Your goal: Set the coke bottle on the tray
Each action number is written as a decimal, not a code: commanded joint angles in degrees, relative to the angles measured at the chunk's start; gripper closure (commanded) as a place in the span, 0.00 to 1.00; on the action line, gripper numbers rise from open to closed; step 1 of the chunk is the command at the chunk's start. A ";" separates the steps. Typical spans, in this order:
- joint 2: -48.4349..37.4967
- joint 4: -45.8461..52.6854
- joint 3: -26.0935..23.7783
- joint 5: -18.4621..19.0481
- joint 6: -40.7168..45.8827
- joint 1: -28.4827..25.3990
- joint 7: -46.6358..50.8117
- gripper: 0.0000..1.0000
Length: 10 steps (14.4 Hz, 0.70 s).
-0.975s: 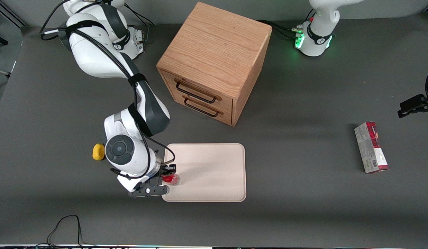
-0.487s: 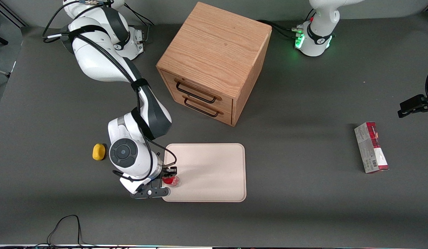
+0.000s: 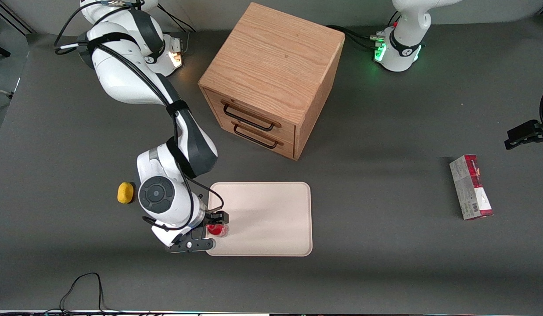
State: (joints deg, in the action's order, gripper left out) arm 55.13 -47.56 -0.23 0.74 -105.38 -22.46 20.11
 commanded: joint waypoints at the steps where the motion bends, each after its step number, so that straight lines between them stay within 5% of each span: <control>1: -5.11 -1.12 0.32 0.58 5.59 -0.21 1.25 0.00; 10: -22.05 -6.45 4.00 1.55 30.67 -0.30 -1.29 0.00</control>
State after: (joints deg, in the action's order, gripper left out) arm 38.91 -47.47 1.97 1.60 -75.85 -22.47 19.96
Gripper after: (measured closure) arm 0.000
